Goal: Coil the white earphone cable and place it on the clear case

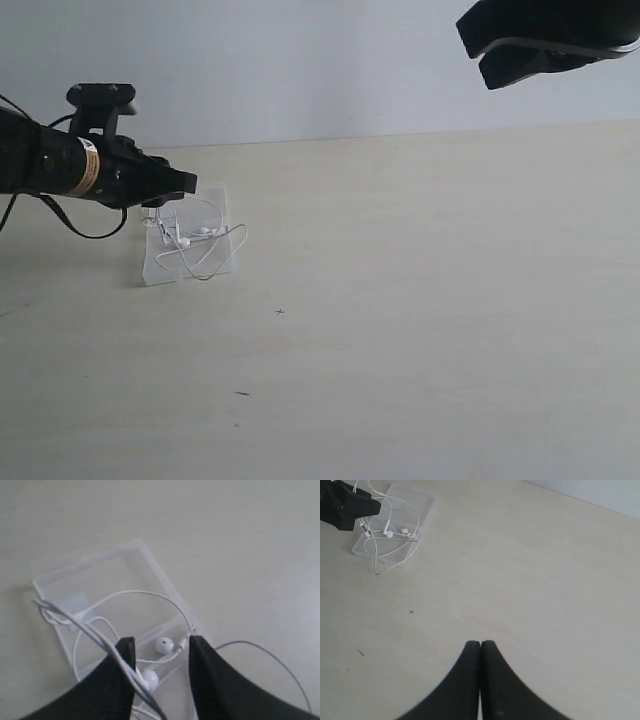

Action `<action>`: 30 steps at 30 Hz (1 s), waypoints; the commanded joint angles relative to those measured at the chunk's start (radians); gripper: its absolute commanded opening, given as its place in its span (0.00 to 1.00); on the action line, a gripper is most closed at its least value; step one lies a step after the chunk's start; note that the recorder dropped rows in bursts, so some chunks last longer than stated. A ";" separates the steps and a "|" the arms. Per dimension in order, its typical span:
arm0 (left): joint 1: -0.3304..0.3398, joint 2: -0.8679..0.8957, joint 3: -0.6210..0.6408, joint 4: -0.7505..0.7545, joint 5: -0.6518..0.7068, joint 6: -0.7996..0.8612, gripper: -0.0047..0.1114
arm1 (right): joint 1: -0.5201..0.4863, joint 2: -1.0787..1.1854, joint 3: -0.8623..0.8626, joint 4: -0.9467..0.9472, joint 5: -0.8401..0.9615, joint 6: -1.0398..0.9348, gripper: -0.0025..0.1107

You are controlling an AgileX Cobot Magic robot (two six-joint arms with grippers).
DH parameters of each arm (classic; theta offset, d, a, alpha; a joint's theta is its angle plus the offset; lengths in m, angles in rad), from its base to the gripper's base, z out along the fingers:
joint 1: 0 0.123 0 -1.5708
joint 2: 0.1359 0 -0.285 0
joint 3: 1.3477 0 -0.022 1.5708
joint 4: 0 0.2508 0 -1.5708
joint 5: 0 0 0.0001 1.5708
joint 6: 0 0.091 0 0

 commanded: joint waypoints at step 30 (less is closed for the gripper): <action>-0.033 -0.014 0.124 0.000 0.059 0.048 0.04 | -0.004 -0.006 0.004 0.036 0.007 0.001 0.02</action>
